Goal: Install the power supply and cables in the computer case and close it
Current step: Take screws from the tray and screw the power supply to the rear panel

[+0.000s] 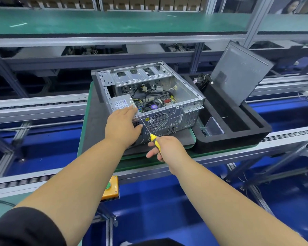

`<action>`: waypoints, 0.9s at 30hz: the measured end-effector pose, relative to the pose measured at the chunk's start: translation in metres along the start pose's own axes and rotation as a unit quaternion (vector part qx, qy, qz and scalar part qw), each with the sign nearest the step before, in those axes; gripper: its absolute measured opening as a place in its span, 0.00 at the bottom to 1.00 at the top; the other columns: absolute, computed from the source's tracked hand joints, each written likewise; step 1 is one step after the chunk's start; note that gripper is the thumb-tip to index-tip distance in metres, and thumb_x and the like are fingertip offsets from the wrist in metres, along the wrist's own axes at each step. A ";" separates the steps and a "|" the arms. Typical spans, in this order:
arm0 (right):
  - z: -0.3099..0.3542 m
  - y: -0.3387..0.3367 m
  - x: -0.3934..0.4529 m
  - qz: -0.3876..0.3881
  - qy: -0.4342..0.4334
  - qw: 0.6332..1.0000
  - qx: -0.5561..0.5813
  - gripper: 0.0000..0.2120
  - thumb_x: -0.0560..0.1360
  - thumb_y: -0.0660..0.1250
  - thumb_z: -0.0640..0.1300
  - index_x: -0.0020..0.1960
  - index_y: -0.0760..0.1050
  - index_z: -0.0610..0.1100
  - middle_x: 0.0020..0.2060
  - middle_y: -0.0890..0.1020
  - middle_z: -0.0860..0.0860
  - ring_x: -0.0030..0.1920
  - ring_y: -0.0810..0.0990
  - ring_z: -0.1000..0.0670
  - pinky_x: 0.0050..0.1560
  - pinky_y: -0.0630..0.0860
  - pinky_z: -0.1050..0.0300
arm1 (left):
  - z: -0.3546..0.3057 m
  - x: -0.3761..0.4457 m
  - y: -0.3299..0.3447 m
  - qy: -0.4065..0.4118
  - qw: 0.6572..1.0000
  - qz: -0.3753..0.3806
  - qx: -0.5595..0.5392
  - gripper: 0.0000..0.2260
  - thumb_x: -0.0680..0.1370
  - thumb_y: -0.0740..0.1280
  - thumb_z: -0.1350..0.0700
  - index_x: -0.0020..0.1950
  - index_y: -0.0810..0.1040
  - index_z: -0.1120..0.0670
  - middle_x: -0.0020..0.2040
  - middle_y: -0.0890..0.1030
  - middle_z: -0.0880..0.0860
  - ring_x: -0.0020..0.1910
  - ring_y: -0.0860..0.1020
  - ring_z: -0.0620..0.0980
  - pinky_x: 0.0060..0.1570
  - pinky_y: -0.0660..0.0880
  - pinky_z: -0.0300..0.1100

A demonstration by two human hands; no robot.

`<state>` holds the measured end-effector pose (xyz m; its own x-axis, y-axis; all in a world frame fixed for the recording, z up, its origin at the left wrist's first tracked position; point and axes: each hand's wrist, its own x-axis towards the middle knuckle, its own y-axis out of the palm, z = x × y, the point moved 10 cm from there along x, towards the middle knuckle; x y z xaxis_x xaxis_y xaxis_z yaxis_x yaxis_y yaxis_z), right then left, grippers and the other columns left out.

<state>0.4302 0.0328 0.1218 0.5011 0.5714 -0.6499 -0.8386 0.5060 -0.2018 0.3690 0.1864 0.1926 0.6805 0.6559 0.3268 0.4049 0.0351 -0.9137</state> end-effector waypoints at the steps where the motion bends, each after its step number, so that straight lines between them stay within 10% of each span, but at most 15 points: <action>1: 0.001 0.000 0.000 0.000 -0.014 1.000 0.026 0.16 0.84 0.55 0.51 0.48 0.75 0.43 0.26 0.81 0.49 0.25 0.66 0.52 0.29 0.64 0.59 | 0.000 0.000 0.000 -0.001 1.000 -0.002 -0.001 0.28 0.75 0.69 0.44 0.73 0.70 0.51 0.71 0.72 0.51 0.70 0.68 0.53 0.70 0.62 0.48; 6: 0.002 -0.004 -0.002 -0.023 -0.066 0.989 0.134 0.11 0.78 0.69 0.47 0.44 0.72 0.42 0.34 0.71 0.47 0.26 0.64 0.53 0.29 0.64 0.60 | 0.000 0.002 -0.004 -0.007 1.000 -0.019 -0.016 0.24 0.75 0.70 0.46 0.69 0.74 0.52 0.66 0.77 0.51 0.65 0.72 0.54 0.66 0.66 0.48; 16: -0.001 -0.001 -0.005 0.013 0.005 0.993 0.117 0.22 0.84 0.56 0.53 0.44 0.79 0.40 0.31 0.74 0.49 0.27 0.66 0.55 0.27 0.64 0.65 | 0.001 0.004 -0.006 -0.006 0.999 -0.028 -0.020 0.22 0.75 0.71 0.47 0.66 0.76 0.53 0.60 0.79 0.52 0.60 0.74 0.56 0.61 0.68 0.48; 27: -0.001 -0.010 -0.002 -0.036 -0.008 0.989 0.143 0.14 0.78 0.69 0.52 0.43 0.76 0.42 0.32 0.75 0.49 0.27 0.70 0.54 0.24 0.67 0.65 | 0.001 0.003 -0.005 -0.009 0.999 -0.033 -0.020 0.21 0.75 0.70 0.46 0.65 0.76 0.52 0.60 0.80 0.52 0.60 0.74 0.56 0.60 0.68 0.48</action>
<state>0.4372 0.0260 0.1243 0.5636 0.5361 -0.6284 -0.7068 0.7068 -0.0309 0.3685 0.1888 0.1984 0.6404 0.6670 0.3808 0.4723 0.0490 -0.8801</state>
